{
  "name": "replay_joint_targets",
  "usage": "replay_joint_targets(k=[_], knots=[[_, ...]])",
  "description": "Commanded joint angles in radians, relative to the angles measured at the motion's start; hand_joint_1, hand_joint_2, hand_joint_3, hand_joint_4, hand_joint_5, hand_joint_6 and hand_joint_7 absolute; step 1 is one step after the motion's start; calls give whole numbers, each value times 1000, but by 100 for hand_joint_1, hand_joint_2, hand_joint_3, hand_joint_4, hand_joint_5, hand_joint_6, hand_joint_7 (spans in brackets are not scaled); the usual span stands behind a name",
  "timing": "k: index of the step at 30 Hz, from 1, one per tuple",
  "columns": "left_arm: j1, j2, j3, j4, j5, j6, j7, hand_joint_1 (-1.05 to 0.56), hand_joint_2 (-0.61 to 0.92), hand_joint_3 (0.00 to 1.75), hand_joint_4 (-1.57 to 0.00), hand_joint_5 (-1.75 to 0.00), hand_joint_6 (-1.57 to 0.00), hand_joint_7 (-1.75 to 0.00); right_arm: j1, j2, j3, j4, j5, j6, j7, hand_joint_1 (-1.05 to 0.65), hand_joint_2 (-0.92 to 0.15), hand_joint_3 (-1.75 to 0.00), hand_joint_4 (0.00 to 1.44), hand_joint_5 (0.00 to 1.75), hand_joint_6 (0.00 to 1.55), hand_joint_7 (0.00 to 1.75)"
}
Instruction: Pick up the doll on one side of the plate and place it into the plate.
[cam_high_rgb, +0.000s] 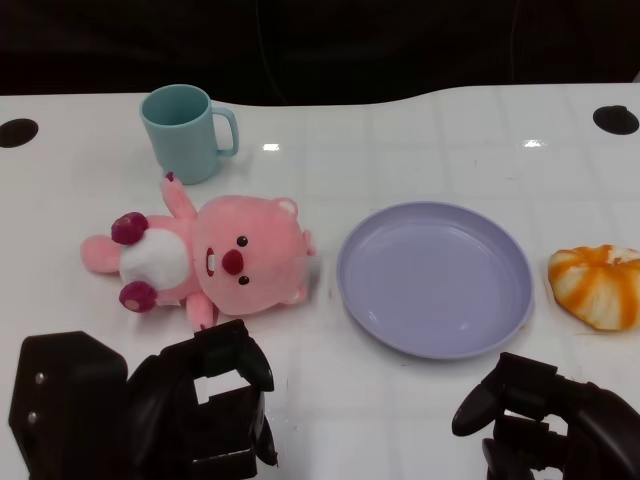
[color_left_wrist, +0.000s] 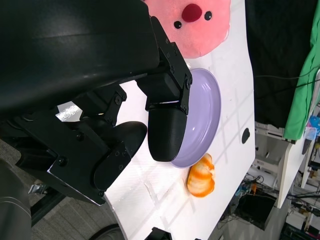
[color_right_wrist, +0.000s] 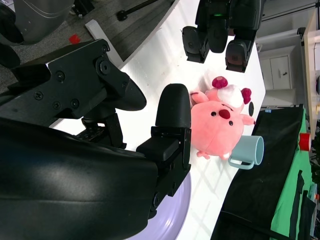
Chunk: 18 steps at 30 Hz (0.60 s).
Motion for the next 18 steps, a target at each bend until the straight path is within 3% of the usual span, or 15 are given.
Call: replay_joint_targets(k=[1,18], knots=[[-1,12,2,2,9,-11,-3,-7,43,144,-89,-175,-77,-167,1,-11,-7,-1,-5,3,-3,-9,-64,-109,66,175,52,139],[-6,11,8,6,4,0,-2,-7,43,146,-88,-175,-77,-167,-1,-9,-1,1,-6,-2,-3,-8,-64,-109,66,175,52,140]])
